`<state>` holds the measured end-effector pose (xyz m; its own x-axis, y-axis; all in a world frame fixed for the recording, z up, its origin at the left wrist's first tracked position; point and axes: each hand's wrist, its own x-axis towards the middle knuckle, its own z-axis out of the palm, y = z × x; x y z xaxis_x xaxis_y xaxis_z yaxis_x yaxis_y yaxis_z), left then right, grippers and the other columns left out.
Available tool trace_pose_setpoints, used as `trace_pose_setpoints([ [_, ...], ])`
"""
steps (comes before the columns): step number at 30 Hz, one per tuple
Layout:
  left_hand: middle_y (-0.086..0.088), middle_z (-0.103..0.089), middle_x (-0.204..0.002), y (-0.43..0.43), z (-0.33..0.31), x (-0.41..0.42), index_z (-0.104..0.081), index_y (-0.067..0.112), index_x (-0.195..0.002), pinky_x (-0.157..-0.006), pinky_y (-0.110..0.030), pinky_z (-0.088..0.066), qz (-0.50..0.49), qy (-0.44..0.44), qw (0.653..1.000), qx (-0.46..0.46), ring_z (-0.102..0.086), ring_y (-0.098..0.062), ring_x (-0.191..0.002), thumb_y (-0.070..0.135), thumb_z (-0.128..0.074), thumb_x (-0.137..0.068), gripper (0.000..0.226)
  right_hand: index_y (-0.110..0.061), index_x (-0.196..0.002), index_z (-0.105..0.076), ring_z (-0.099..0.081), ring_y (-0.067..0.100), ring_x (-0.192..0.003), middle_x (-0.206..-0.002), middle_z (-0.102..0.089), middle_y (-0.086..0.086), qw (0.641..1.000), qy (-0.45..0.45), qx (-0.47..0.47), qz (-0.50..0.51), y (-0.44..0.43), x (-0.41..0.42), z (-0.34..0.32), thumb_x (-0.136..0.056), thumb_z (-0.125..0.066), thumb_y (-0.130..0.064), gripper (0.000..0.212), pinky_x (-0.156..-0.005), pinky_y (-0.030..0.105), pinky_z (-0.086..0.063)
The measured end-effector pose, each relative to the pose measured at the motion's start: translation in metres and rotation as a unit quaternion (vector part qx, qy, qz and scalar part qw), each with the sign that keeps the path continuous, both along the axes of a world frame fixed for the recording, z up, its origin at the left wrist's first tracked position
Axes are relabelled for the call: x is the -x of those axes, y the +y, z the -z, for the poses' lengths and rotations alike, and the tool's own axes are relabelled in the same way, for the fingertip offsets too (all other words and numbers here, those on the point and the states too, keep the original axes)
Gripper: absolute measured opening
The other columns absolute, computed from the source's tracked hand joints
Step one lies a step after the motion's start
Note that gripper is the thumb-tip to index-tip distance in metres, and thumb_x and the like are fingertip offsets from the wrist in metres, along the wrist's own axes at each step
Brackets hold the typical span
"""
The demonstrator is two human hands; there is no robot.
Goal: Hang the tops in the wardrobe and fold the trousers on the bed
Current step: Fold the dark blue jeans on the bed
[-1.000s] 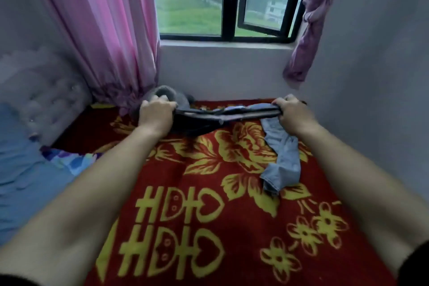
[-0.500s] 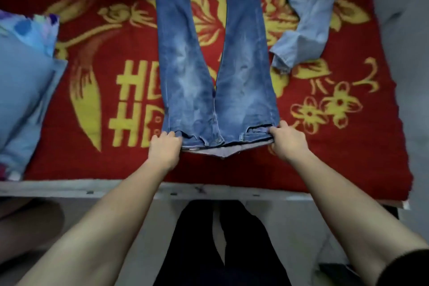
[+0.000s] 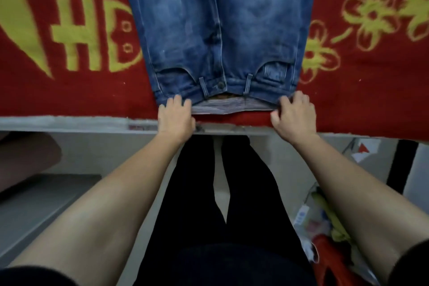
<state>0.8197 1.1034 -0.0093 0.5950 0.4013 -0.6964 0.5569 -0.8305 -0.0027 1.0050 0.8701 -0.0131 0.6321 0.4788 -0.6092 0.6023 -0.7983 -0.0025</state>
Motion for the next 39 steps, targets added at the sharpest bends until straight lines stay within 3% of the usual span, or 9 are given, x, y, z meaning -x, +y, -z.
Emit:
trace_pose_setpoints([
  [4, -0.017, -0.052, -0.108, -0.008, 0.017, -0.016, -0.053, 0.006, -0.110, -0.073, -0.044, -0.039, 0.050, -0.107, 0.993, -0.004, -0.050, -0.038, -0.098, 0.017, -0.056, -0.083, 0.028, -0.007, -0.113, -0.055, -0.051, 0.038, -0.095, -0.104, -0.051, 0.018, 0.994, -0.027, -0.075, -0.069, 0.022, 0.003, 0.012, -0.088, -0.060, -0.036, 0.038, -0.074, 0.046, -0.042],
  [8, -0.018, -0.050, -0.117, -0.002, 0.033, -0.037, -0.046, 0.007, -0.123, -0.066, -0.042, -0.034, 0.078, -0.102, 0.992, -0.007, -0.050, -0.039, -0.099, 0.008, -0.057, -0.082, 0.042, -0.008, -0.118, -0.051, -0.051, 0.038, -0.100, -0.110, -0.051, 0.017, 0.991, -0.014, -0.064, -0.118, 0.046, -0.001, 0.030, -0.084, -0.060, -0.035, 0.044, -0.078, 0.047, -0.043],
  [14, -0.020, -0.050, -0.118, -0.001, 0.041, -0.047, -0.041, 0.008, -0.134, -0.060, -0.042, -0.034, 0.055, -0.105, 0.993, 0.002, -0.050, -0.039, -0.100, -0.003, -0.051, -0.085, 0.051, -0.004, -0.117, -0.047, -0.051, 0.040, -0.101, -0.106, -0.055, 0.019, 0.992, -0.015, -0.062, -0.108, 0.059, -0.003, 0.039, -0.084, -0.053, -0.015, 0.036, -0.064, 0.043, -0.037],
  [17, -0.020, -0.051, -0.113, 0.001, 0.041, -0.048, -0.047, 0.006, -0.124, -0.062, -0.043, -0.034, 0.051, -0.102, 0.993, 0.009, -0.051, -0.039, -0.099, -0.003, -0.051, -0.086, 0.039, -0.005, -0.126, -0.044, -0.050, 0.039, -0.102, -0.109, -0.055, 0.019, 0.990, -0.019, -0.064, -0.123, 0.053, -0.004, 0.041, -0.086, -0.050, 0.000, 0.041, -0.063, 0.042, -0.034],
  [20, -0.019, -0.052, -0.111, 0.003, 0.040, -0.053, -0.052, 0.007, -0.120, -0.064, -0.043, -0.034, 0.060, -0.098, 0.993, 0.013, -0.052, -0.040, -0.101, 0.009, -0.052, -0.088, 0.032, -0.008, -0.131, -0.042, -0.052, 0.038, -0.102, -0.112, -0.054, 0.016, 0.991, -0.009, -0.072, -0.110, 0.049, -0.006, 0.042, -0.088, -0.049, 0.002, 0.045, -0.061, 0.042, -0.035],
  [24, -0.014, -0.057, -0.098, 0.002, 0.038, -0.044, -0.058, 0.006, -0.098, -0.057, -0.036, -0.029, 0.066, -0.196, 0.978, 0.001, -0.056, -0.037, -0.087, 0.021, -0.048, -0.088, 0.020, -0.010, -0.115, -0.051, -0.053, 0.038, -0.097, -0.106, -0.054, 0.013, 0.988, -0.038, -0.122, -0.090, 0.039, -0.004, 0.039, -0.086, -0.053, -0.011, 0.029, -0.058, 0.040, -0.037],
  [29, -0.010, -0.054, -0.075, -0.005, 0.032, -0.027, -0.055, 0.006, -0.074, -0.050, -0.028, -0.024, 0.086, -0.286, 0.954, -0.007, -0.054, -0.033, -0.065, 0.024, -0.042, -0.079, 0.023, -0.009, -0.100, -0.055, -0.053, 0.038, -0.082, -0.090, -0.055, 0.015, 0.974, -0.069, -0.173, -0.132, 0.021, -0.001, 0.037, -0.082, -0.055, -0.012, 0.018, -0.051, 0.034, -0.031],
  [34, -0.012, -0.057, -0.097, -0.022, 0.041, -0.021, -0.062, 0.007, -0.098, -0.061, -0.036, -0.031, 0.086, -0.154, 0.984, 0.023, -0.057, -0.036, -0.091, 0.025, -0.047, -0.089, 0.025, -0.009, -0.106, -0.054, -0.052, 0.038, -0.086, -0.094, -0.054, 0.017, 0.977, -0.023, -0.132, -0.166, 0.006, 0.010, 0.046, -0.084, -0.057, -0.009, 0.022, -0.053, 0.036, -0.032],
  [39, -0.013, -0.052, -0.118, -0.037, 0.050, -0.027, -0.054, 0.009, -0.119, -0.087, -0.045, -0.043, 0.066, 0.007, 0.996, 0.058, -0.053, -0.037, -0.110, 0.025, -0.054, -0.089, 0.035, -0.008, -0.116, -0.049, -0.046, 0.038, -0.104, -0.112, -0.050, 0.019, 0.993, 0.027, -0.021, -0.117, 0.012, 0.023, 0.048, -0.090, -0.051, -0.004, 0.027, -0.070, 0.041, -0.031],
])
